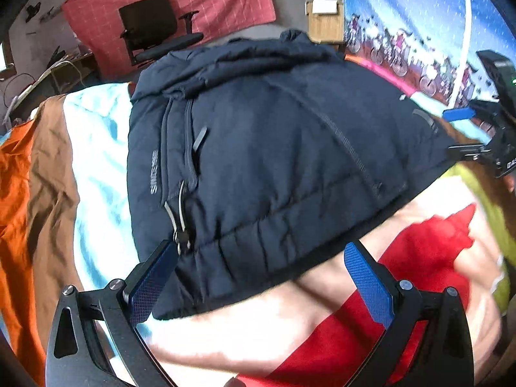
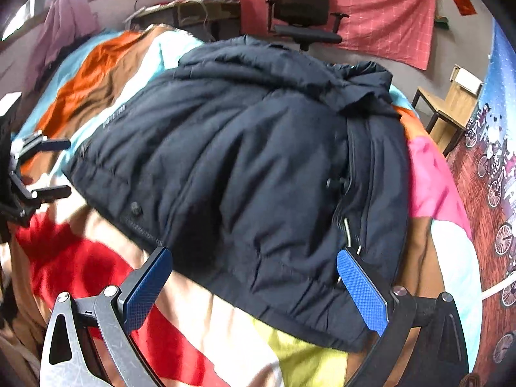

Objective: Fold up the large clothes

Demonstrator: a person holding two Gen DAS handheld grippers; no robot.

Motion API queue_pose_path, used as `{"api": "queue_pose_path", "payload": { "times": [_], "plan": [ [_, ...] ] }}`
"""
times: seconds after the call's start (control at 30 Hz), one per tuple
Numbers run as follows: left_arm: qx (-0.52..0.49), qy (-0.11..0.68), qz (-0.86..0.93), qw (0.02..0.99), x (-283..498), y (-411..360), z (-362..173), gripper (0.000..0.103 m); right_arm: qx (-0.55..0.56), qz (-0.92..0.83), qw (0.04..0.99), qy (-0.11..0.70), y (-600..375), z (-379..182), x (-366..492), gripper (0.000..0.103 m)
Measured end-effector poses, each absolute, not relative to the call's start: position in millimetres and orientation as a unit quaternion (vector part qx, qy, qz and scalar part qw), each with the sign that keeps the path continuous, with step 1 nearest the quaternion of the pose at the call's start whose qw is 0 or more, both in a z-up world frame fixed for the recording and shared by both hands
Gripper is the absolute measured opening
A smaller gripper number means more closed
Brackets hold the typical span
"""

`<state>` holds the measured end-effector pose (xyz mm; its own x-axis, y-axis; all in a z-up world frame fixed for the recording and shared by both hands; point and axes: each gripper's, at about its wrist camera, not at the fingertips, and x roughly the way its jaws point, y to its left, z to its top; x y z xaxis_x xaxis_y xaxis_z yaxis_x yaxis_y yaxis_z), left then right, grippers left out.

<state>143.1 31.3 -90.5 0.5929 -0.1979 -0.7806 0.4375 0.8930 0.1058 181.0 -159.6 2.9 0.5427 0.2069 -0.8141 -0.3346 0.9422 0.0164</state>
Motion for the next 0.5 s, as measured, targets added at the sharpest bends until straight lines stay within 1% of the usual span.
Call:
{"api": "queue_pose_path", "payload": {
  "times": [0.23, 0.4, 0.5],
  "plan": [
    [0.189, 0.436, -0.143, 0.868, 141, 35, -121, 0.101, -0.094, 0.161, 0.866, 0.463, -169, -23, 170, 0.103],
    [0.243, 0.417, -0.112, 0.869, 137, 28, -135, 0.101, -0.109, 0.148, 0.867, 0.462, -178, -38, 163, 0.103],
    [0.273, 0.402, -0.084, 0.87, 137, 23, -145, 0.101, -0.136, 0.139, 0.867, 0.459, -178, -48, 159, 0.103]
  ]
}}
